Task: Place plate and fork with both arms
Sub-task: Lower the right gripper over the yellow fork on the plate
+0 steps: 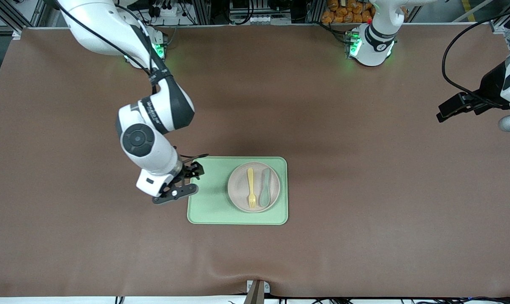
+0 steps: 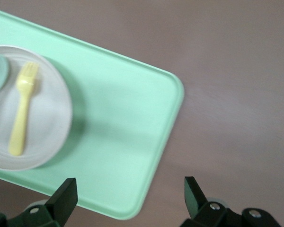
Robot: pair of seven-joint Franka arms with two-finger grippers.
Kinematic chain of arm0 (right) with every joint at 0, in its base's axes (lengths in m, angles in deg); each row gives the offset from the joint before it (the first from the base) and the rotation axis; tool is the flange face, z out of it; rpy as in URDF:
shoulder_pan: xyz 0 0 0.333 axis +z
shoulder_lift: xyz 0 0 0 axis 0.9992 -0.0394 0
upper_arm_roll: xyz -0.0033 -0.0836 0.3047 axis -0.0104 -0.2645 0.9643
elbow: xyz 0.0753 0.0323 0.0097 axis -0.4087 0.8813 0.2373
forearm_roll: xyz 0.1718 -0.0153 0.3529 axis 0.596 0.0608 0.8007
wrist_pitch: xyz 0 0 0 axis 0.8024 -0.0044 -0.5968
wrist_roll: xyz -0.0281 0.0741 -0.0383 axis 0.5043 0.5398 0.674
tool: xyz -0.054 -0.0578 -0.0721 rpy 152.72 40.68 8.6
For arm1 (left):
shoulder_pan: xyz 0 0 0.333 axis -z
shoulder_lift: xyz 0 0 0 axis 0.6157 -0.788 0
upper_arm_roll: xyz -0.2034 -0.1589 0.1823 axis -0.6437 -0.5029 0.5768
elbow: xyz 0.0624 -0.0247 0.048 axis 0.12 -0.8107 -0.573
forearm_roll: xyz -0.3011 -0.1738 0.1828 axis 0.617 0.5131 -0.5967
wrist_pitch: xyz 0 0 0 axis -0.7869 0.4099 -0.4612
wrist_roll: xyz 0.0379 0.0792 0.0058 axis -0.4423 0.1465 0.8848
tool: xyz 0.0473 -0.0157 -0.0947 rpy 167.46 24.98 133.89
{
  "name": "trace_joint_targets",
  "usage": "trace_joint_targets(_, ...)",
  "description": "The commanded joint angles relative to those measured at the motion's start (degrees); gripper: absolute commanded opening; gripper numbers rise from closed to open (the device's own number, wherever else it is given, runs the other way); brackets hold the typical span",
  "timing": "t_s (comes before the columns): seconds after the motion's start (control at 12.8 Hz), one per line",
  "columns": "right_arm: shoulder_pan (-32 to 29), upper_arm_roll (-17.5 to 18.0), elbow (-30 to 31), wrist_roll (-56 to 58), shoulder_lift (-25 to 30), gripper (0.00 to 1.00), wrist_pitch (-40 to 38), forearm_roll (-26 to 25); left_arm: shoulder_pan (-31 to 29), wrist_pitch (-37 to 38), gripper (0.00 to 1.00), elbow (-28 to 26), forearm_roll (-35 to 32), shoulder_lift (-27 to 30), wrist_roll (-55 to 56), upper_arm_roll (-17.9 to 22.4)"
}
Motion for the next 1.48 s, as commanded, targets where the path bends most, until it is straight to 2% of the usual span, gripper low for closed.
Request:
trace_joint_targets(0.0,4.79,0.03,-3.49,0.34,-5.13,1.0,5.79,-0.45,-0.93,-0.45,1.0,-0.82,-0.36,0.78,-1.07,-0.38)
trace_joint_targets(0.31,7.7,0.03,-8.58,5.35,-11.37,1.0,9.16,-0.37,-1.63,-2.47,1.0,-0.82,-0.18,-1.77,-1.16,-0.29)
trace_joint_targets(0.55,7.71,0.12,-8.76,5.35,-13.93,1.0,14.42,-0.1,-1.98,-3.08,1.0,-0.82,1.47,-2.91,-1.16,-0.29)
trace_joint_targets(0.7,9.02,0.21,-8.76,4.91,-14.9,1.0,14.96,-0.01,-3.3,-3.35,1.0,-0.82,3.24,-2.92,-1.25,-0.29)
trace_joint_targets(0.94,9.73,0.21,-9.03,4.21,-16.13,1.0,16.1,0.07,-3.21,-2.91,1.0,-1.17,0.88,-2.74,-1.42,-0.02)
trace_joint_targets(1.09,10.86,0.21,-9.03,1.59,-16.4,1.0,16.28,0.07,-3.04,-2.74,1.0,-1.35,-3.42,-2.65,-1.51,-0.46)
trace_joint_targets(1.4,11.49,0.21,-8.94,-0.19,-17.1,1.0,16.46,0.07,-2.78,-1.94,1.0,-1.35,-3.61,-2.91,-1.6,-0.55)
